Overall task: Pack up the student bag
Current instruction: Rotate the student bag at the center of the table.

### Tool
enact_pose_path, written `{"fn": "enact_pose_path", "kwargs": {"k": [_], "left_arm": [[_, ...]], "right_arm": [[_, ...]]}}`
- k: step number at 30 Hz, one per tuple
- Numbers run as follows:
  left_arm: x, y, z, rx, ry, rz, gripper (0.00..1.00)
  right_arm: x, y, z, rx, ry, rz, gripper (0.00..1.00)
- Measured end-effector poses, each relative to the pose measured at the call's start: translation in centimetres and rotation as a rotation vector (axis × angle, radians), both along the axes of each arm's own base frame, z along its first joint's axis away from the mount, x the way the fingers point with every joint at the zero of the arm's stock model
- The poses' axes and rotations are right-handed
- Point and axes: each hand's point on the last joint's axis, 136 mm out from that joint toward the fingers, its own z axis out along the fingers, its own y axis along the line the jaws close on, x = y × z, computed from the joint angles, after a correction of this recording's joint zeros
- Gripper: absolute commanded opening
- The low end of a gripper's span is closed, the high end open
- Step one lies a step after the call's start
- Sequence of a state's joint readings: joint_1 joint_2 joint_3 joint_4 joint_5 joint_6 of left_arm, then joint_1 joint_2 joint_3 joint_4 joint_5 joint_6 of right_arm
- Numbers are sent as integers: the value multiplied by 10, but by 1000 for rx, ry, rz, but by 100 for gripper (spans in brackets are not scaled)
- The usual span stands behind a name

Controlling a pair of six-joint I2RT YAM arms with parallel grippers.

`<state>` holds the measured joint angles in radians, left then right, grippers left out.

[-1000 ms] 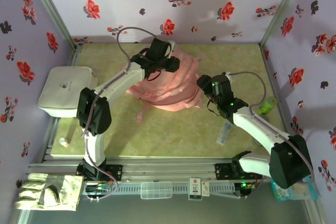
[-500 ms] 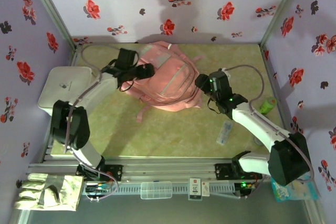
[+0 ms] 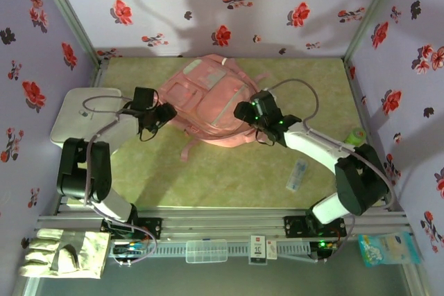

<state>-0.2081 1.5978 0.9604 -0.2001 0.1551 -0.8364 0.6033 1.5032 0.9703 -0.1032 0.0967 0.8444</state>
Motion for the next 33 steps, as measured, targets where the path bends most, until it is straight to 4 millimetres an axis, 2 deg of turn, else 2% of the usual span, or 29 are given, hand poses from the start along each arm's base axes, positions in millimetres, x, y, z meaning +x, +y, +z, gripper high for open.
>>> {"fn": "enact_pose_path", "kwargs": {"k": [2, 5, 15, 25, 29, 33], "left_arm": [[8, -1, -6, -36, 0, 21, 54], [14, -2, -16, -69, 14, 42, 50], [15, -1, -35, -97, 49, 99, 36], [17, -2, -38, -112, 46, 112, 0], [15, -7, -38, -126, 50, 99, 0], [10, -22, -35, -140, 46, 60, 0]], "right_arm": [[2, 5, -5, 2, 16, 13, 76], [4, 13, -11, 5, 36, 32, 75], [21, 35, -37, -21, 87, 89, 72], [46, 42, -60, -98, 111, 126, 70], [63, 38, -67, -134, 110, 138, 70], [87, 27, -62, -157, 78, 137, 69]]}}
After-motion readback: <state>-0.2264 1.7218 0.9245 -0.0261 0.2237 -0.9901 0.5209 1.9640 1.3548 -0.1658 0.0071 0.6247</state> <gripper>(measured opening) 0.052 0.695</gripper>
